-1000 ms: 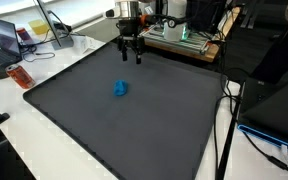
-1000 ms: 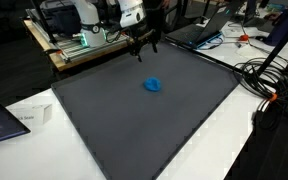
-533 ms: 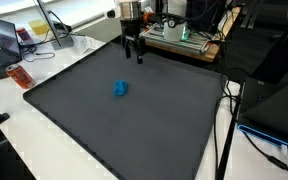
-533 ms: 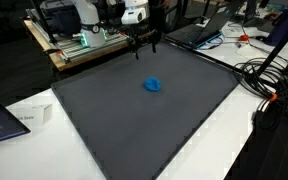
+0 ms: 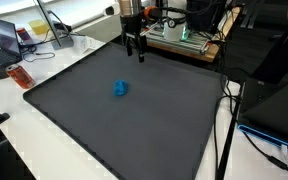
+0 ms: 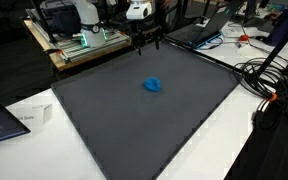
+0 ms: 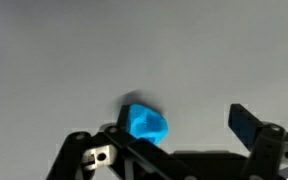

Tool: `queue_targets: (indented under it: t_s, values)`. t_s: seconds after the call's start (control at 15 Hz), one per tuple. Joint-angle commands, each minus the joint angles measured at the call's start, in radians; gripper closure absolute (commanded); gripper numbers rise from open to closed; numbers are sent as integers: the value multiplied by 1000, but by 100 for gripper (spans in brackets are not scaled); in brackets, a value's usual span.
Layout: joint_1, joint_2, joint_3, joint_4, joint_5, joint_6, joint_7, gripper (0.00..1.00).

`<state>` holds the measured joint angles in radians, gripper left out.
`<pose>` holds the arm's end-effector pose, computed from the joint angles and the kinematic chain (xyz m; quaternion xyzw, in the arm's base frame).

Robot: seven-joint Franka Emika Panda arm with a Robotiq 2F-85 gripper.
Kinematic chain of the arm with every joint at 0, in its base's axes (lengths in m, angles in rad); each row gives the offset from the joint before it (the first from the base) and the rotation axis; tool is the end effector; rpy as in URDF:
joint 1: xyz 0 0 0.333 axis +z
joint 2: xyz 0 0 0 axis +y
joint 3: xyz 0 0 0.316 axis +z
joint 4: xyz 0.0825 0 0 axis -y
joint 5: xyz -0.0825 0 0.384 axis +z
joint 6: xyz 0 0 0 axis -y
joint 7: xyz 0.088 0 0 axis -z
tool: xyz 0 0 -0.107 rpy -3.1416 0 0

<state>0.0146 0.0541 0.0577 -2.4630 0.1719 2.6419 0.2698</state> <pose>0.4903 0.0312 0.2854 -0.9823 0.1704 -0.0531 0.0572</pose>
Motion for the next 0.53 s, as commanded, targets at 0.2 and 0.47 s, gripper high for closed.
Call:
queue_targets:
  t_s: [0.2, 0.47]
  values:
    - [15, 48, -12, 101, -13, -121, 90, 0]
    - [33, 107, -17, 211, -44, -219, 227, 0]
